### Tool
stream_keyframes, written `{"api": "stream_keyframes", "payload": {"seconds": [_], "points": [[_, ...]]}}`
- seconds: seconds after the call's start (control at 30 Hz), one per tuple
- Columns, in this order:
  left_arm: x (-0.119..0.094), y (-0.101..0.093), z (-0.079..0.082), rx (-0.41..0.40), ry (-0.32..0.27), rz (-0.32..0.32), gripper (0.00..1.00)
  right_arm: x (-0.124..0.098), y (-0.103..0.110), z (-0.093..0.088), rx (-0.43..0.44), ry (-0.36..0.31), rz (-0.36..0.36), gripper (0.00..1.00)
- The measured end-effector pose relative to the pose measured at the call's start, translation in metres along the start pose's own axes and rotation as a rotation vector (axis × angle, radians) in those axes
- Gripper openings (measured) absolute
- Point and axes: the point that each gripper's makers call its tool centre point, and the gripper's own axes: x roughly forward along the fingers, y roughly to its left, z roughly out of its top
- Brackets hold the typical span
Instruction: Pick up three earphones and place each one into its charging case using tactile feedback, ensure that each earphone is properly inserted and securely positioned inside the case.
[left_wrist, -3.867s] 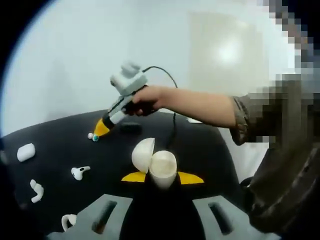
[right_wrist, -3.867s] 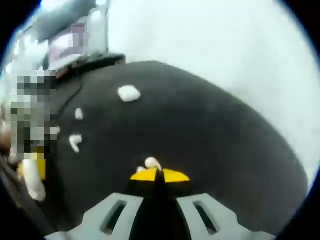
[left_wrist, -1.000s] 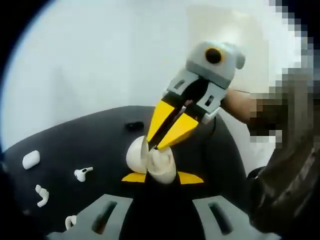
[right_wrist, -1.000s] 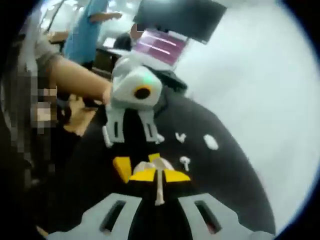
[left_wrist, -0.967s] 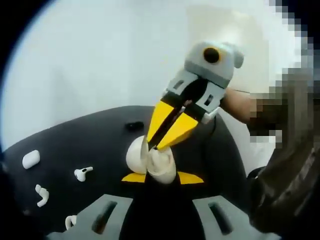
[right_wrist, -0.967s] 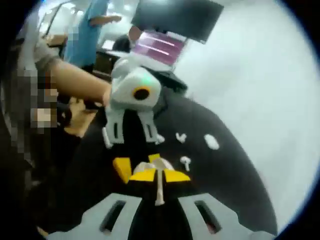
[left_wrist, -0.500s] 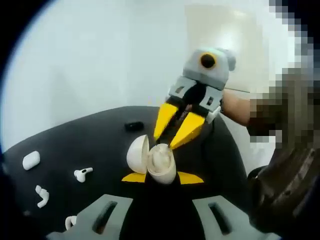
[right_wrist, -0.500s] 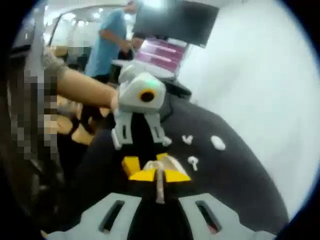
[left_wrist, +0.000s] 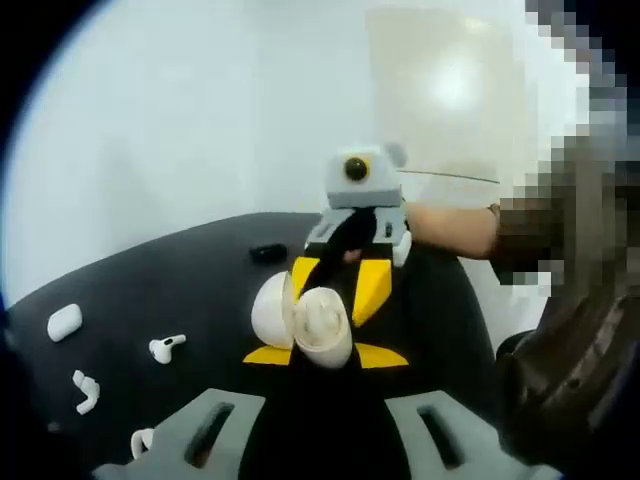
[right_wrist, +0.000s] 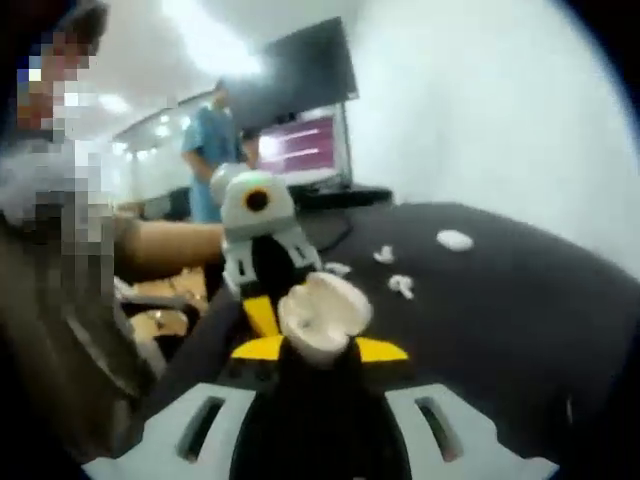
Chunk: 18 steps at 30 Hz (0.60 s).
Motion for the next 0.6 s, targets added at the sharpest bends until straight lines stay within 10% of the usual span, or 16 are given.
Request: {"api": "stream_keyframes", "payload": {"seconds": [0.2,0.6], "points": [[-0.012,-0.002,-0.001,0.041,0.027,0.086,0.23,0.005,0.016,0.002,-0.098,0.004,0.039,0.2],[-0.028,-0.009,-0.003,0.022,0.06,-0.001,0.26,0.022,0.029,0.004,-0.184,0.042,0.102,0.2]]}}
